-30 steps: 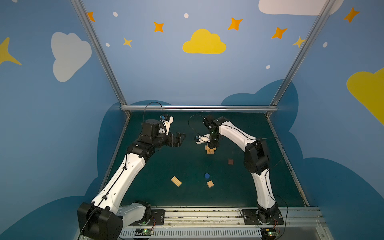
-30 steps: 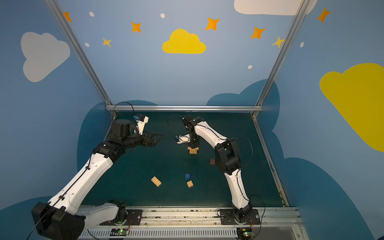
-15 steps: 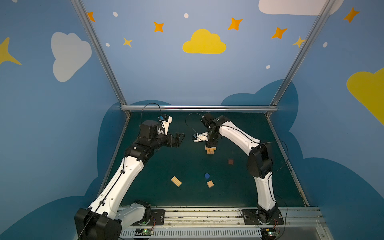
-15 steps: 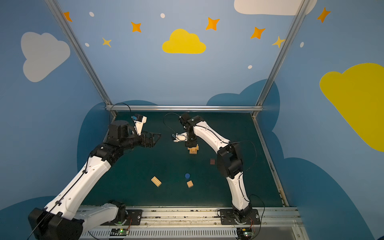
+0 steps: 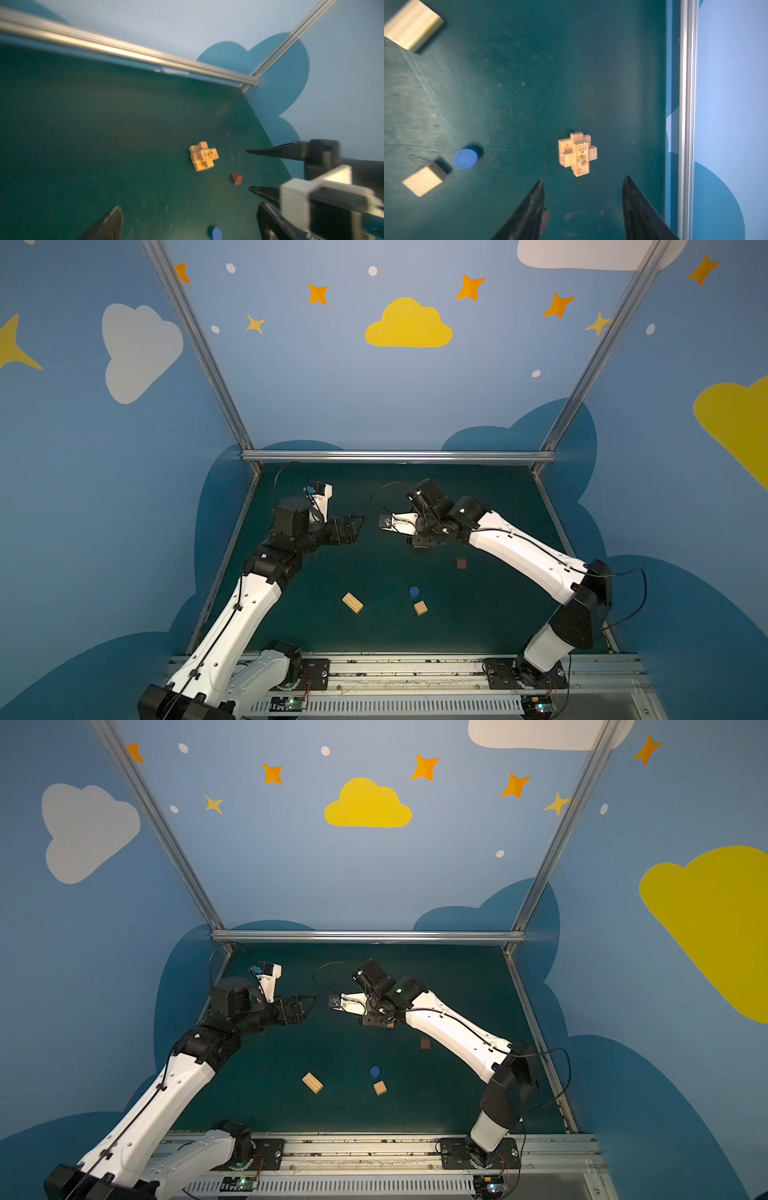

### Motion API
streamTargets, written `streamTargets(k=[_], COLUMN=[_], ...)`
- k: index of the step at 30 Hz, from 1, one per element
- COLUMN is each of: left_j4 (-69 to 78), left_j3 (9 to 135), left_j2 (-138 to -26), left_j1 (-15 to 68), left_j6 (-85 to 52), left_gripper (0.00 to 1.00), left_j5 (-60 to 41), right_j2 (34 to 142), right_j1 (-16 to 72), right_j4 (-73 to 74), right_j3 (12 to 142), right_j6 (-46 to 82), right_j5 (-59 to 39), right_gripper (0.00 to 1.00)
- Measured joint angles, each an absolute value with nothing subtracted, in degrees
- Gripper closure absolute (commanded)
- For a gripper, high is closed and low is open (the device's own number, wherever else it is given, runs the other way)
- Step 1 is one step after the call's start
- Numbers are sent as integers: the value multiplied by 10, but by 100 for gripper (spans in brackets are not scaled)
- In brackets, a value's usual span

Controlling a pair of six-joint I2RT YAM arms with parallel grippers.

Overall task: Build the wood block tower
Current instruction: 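Raise the right gripper and swing it toward the loose pale plank, then lower the open right gripper over the loose pale plank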

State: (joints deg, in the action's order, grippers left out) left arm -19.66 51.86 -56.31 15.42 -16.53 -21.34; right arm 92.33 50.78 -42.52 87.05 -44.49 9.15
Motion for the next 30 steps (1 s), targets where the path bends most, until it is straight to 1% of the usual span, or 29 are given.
streamTargets(k=[5, 10, 14, 16, 17, 18, 21, 24, 30], left_j4=[-251, -296, -320, -320, -320, -320, -324, -322, -323], left_j3=[481, 465, 443, 420, 407, 394, 376, 376, 376], left_j2=[-510, -457, -436, -423, -417, -411, -404, -404, -403], left_j1=[154, 154, 154, 154, 154, 154, 152, 145, 135], left_j6=[-177, -153, -126, -120, -120, -120, -120, -120, -120], left_gripper=[0, 0, 0, 0, 0, 0, 0, 0, 0], left_j5=[-210, -191, -167, -152, -143, -133, -107, -83, -41], right_j2=[861, 841, 845, 853, 856, 860, 881, 915, 973], right_j1=[556, 615, 647, 662, 668, 673, 689, 714, 767], right_j4=[-345, -257, -212, -197, -189, -184, -182, -186, -223], right_j3=[784, 716, 682, 679, 680, 682, 700, 728, 769], right_j6=[-393, -326, -253, -191, -152, -111, 13, 105, 192], right_j5=[109, 120, 129, 144, 152, 157, 160, 162, 179], right_gripper=[45, 48, 58, 69, 70, 70, 65, 60, 56])
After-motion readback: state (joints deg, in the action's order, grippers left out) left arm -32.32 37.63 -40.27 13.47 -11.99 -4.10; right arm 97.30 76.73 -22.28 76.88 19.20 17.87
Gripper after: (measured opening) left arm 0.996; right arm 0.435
